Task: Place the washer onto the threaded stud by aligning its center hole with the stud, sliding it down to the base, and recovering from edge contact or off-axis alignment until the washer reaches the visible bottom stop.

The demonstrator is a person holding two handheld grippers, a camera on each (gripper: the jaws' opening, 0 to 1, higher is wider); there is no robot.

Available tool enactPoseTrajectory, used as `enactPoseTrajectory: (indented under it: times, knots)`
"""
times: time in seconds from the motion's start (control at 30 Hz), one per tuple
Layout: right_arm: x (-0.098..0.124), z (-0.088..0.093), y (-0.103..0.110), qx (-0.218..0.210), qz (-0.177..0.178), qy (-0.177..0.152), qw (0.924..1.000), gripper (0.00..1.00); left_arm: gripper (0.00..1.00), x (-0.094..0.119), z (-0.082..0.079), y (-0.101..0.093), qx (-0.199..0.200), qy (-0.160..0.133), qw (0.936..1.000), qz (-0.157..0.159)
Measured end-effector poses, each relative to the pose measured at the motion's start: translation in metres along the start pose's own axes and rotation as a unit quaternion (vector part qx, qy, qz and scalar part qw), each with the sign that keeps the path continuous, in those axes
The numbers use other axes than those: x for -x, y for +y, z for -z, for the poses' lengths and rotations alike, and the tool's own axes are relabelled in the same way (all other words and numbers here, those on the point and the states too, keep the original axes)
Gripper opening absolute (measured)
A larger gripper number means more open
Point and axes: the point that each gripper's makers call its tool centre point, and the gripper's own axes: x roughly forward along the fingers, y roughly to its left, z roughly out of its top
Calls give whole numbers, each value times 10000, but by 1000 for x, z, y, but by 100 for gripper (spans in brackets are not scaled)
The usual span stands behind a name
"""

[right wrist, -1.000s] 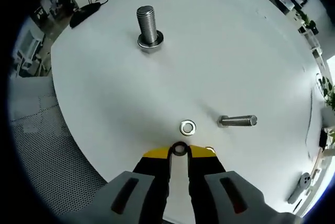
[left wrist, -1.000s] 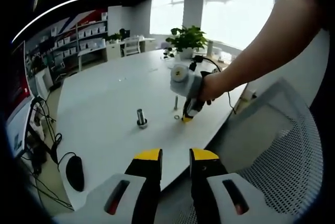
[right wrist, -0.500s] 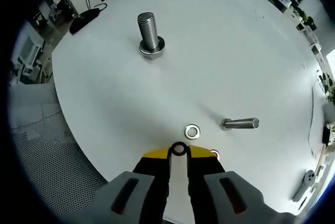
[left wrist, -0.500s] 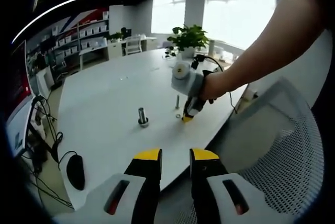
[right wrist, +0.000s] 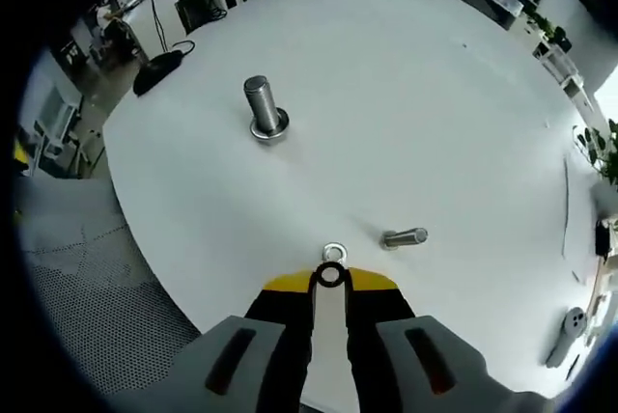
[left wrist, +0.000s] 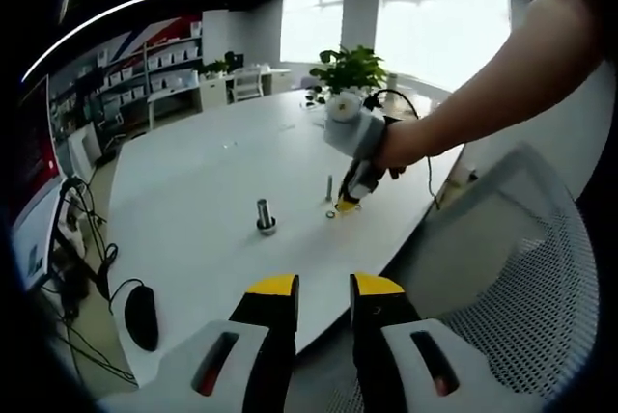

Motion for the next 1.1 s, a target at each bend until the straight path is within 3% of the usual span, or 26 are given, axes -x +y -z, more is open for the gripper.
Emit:
enactPoseTrajectory:
  times: [0.27,0.6,0.87,1.1]
  knots:
    - [6,-9,-26,-263,56,-263,9993,14,19,1,-2,1,-7,-29,10000,-20]
    - [29,-20,-22,-102,171,-399,9990,14,19,2,-3,2,11,-37,10000,-61]
    - [18,-22,-46,86,270,-366,9989,14,19,1,-3,2,-1,-20,10000,-44]
    - [17,-24,-47,290,315,-343,9985,14,19,1,-2,3,17,-12,10000,-65]
